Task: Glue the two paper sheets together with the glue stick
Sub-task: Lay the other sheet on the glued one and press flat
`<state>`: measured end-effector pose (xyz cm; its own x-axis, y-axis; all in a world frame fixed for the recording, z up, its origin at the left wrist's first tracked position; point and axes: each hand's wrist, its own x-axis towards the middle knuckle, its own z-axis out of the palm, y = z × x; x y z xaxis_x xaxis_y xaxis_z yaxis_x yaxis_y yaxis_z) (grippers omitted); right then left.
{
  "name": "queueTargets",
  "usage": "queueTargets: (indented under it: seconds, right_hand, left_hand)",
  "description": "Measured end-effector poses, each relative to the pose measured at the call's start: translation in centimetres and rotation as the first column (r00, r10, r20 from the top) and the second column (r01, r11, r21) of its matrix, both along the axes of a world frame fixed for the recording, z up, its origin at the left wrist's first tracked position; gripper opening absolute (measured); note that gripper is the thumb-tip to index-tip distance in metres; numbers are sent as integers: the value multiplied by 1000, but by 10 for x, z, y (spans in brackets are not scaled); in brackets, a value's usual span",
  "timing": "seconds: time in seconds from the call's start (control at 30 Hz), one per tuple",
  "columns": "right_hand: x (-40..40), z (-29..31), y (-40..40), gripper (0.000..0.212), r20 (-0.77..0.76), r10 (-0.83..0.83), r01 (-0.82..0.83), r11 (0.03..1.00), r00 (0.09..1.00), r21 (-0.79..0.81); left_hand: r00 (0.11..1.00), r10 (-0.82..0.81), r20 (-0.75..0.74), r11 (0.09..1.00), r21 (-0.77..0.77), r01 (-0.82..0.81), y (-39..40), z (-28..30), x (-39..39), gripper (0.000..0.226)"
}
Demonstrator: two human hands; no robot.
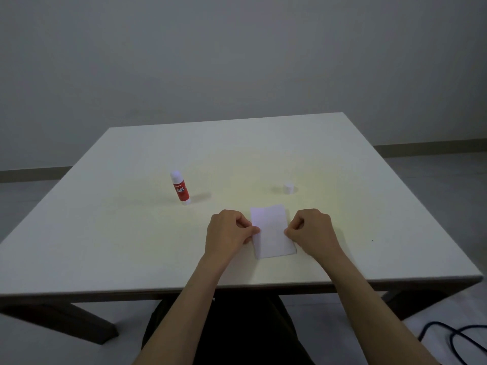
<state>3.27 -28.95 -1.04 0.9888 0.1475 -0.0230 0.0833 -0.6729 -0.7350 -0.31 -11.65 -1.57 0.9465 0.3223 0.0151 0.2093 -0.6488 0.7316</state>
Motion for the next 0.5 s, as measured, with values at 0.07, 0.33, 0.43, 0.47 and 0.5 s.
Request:
queueTargets:
  seconds: [0.07,0.33,0.43,0.47,0.5]
  right_hand:
    - [-1,0,2,18,14,-1,1,1000,1000,-31]
    - [-2,0,4,25,31,-5,8,997,999,-77]
    - [-2,-2,6,21,48,-20,24,997,999,-77]
    - [-2,-3,7,23,56,-24,28,997,998,-73]
    - [-2,-4,8,27,65,-22,27,997,998,-74]
  left_hand:
    - [999,14,31,998,64,-16,1,-4,0,21]
    - [976,-203,74,957,227,182,5,-12,-3,52]
    - [916,-385,-110,812,432,393,14,-15,-7,63]
    - [899,-405,-166,780,450,434,18,-16,-8,64]
    - [887,-414,-207,764,451,462,22,-17,-8,65]
